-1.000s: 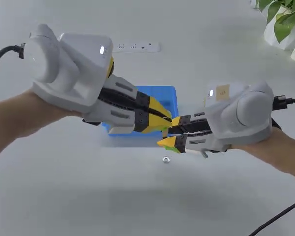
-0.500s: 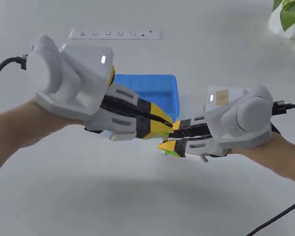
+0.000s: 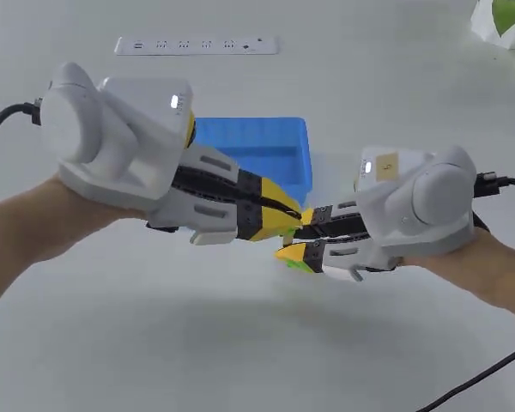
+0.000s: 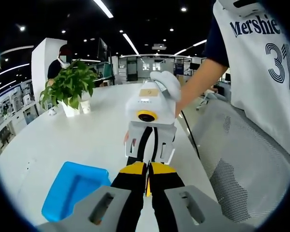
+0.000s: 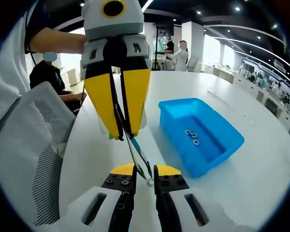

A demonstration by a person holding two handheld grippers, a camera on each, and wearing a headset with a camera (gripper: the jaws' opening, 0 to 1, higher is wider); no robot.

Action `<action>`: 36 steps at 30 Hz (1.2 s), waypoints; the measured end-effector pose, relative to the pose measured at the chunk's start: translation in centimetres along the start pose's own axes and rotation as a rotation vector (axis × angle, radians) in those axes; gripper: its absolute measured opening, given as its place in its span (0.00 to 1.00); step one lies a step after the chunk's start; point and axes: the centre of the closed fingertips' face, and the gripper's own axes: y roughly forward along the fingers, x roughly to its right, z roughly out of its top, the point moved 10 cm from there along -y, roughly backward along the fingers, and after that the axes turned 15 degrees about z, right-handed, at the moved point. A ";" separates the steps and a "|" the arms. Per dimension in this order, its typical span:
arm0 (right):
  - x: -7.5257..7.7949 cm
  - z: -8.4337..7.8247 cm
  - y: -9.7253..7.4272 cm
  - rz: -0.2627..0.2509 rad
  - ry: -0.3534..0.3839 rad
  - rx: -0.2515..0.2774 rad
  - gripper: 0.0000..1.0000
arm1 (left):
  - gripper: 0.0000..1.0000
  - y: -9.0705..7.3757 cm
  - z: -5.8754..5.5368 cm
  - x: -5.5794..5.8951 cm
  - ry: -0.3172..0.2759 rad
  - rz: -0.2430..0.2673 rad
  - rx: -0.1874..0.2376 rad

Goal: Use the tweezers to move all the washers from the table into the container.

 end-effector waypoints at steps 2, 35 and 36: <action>0.0 -0.1 0.0 -0.003 0.003 0.001 0.15 | 0.06 0.1 -0.1 0.0 -0.001 -0.003 -0.002; 0.0 -1.0 0.4 0.006 0.051 0.016 0.14 | 0.06 0.9 -0.5 0.1 -0.036 -0.030 0.001; 0.0 -1.0 0.4 0.005 0.051 0.017 0.14 | 0.06 1.0 -0.5 0.1 -0.036 -0.031 0.001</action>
